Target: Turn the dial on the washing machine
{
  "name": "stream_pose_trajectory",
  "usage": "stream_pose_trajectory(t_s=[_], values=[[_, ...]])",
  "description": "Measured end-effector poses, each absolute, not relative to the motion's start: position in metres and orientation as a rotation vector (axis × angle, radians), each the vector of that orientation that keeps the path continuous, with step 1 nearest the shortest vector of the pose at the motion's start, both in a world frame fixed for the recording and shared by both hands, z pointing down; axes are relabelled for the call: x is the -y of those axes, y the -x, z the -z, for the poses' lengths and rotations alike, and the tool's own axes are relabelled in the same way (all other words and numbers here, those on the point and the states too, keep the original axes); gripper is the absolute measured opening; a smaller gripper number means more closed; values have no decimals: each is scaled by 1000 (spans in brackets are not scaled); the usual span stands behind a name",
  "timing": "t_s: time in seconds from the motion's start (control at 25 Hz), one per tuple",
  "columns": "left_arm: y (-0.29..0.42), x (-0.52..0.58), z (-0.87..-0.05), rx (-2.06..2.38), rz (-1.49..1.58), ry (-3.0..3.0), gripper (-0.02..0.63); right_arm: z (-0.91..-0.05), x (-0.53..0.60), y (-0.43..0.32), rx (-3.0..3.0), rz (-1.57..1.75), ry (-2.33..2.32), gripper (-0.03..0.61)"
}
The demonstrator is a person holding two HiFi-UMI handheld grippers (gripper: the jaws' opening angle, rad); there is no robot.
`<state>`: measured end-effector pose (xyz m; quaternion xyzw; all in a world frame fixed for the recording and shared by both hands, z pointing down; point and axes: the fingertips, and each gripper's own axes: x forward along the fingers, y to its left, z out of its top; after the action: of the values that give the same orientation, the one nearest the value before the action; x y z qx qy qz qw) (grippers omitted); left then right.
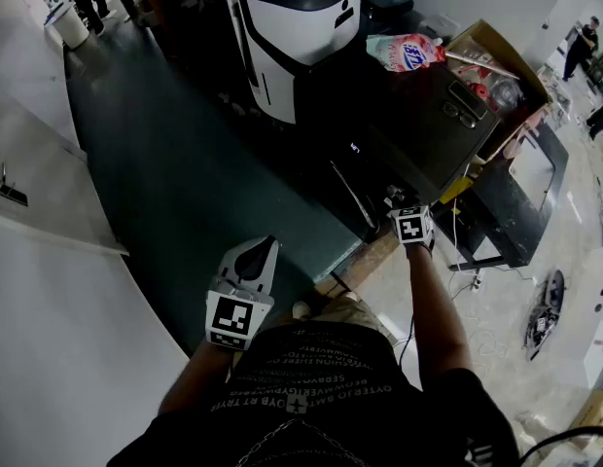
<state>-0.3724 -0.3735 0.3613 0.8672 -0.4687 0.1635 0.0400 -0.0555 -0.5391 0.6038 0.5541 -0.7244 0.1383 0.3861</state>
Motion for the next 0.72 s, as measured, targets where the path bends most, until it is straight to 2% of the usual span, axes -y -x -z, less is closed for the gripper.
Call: stream_pose_trajectory(t_s=[0.24,0.32,0.4,0.48,0.72], values=[[374,371,-356,1441,-483,-2672,7,-562,525,75,1946,-270,-1449,114],[374,372,-351,1445,-474,-2683,8,-537,513,84,2010,-239,-1470,85],[374,373,-346,1453,-461,-2694,7,-511,499,94,2087,-209,-1489,18],[375,374,-341,1465,-453,-2706,8,-486,483,103,2157,-180,-1503,-2],[372,374,-324,1467,-417,-2744,7,-408,428,120,2317,-114,-1540,-3]])
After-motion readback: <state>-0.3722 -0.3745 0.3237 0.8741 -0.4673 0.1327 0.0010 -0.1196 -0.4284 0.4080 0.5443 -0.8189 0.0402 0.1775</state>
